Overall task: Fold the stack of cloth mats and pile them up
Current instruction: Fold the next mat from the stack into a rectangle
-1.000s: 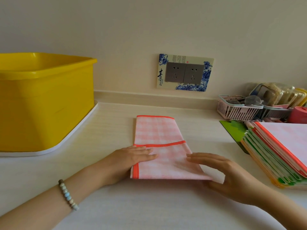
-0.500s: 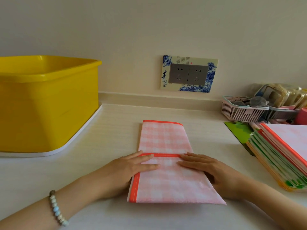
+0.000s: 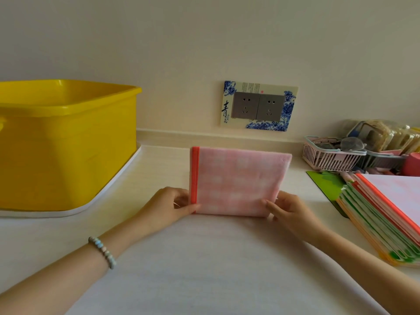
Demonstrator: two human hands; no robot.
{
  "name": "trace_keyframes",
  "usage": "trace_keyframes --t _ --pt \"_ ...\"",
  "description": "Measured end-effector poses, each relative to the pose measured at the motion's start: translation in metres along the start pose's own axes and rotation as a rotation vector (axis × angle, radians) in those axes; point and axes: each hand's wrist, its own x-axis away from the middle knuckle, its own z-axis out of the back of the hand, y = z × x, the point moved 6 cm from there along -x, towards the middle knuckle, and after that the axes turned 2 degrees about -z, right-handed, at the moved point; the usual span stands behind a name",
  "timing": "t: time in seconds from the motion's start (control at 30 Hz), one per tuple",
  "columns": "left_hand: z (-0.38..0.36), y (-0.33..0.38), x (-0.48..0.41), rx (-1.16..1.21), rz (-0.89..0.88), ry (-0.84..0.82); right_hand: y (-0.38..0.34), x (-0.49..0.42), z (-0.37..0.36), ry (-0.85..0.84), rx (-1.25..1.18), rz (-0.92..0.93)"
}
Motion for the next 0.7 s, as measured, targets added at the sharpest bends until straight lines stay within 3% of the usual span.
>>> trace_keyframes --t 0.13,0.27,0.5,0.7 --pt "0.001 -0.012 -0.008 0.076 0.064 0.097 0.01 -0.012 0.0 0.085 -0.081 -0.112" --pt "-0.002 -0.021 -0.016 0.008 0.144 0.128 0.023 -0.024 0.003 0.193 -0.053 -0.224" --pt "0.0 -0.023 -0.033 -0.231 0.306 -0.041 0.022 -0.037 0.004 0.137 0.113 -0.374" --pt "-0.021 -0.002 -0.07 -0.336 0.108 -0.059 0.019 -0.039 0.003 0.131 0.118 -0.434"
